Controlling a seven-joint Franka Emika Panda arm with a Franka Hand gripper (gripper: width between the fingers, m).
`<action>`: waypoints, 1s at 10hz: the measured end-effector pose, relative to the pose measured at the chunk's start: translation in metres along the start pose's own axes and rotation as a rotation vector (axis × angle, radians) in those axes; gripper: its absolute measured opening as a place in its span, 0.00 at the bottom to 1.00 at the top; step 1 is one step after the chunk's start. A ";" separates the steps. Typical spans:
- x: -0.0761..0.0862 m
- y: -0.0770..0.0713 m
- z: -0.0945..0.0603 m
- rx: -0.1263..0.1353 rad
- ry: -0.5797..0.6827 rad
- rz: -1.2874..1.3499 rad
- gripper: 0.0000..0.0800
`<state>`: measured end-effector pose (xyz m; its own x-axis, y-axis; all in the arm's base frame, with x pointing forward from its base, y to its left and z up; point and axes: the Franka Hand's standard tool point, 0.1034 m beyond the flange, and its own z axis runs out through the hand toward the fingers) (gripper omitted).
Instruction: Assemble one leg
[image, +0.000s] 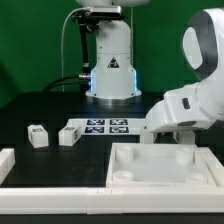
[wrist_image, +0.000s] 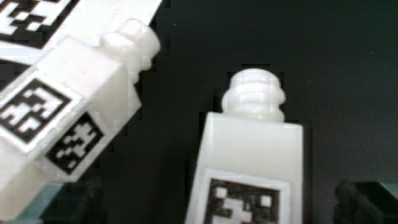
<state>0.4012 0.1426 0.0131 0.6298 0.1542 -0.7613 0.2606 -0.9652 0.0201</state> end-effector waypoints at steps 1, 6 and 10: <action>0.001 0.000 0.004 0.000 -0.009 0.009 0.81; 0.001 -0.001 0.008 -0.001 -0.016 0.008 0.47; 0.001 -0.001 0.008 0.000 -0.016 0.007 0.36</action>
Offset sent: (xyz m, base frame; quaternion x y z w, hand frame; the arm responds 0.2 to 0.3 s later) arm -0.0007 0.0013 -0.0046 0.0031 -0.0053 0.0065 1.0000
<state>0.3960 0.1417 0.0066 0.6200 0.1437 -0.7714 0.2562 -0.9663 0.0259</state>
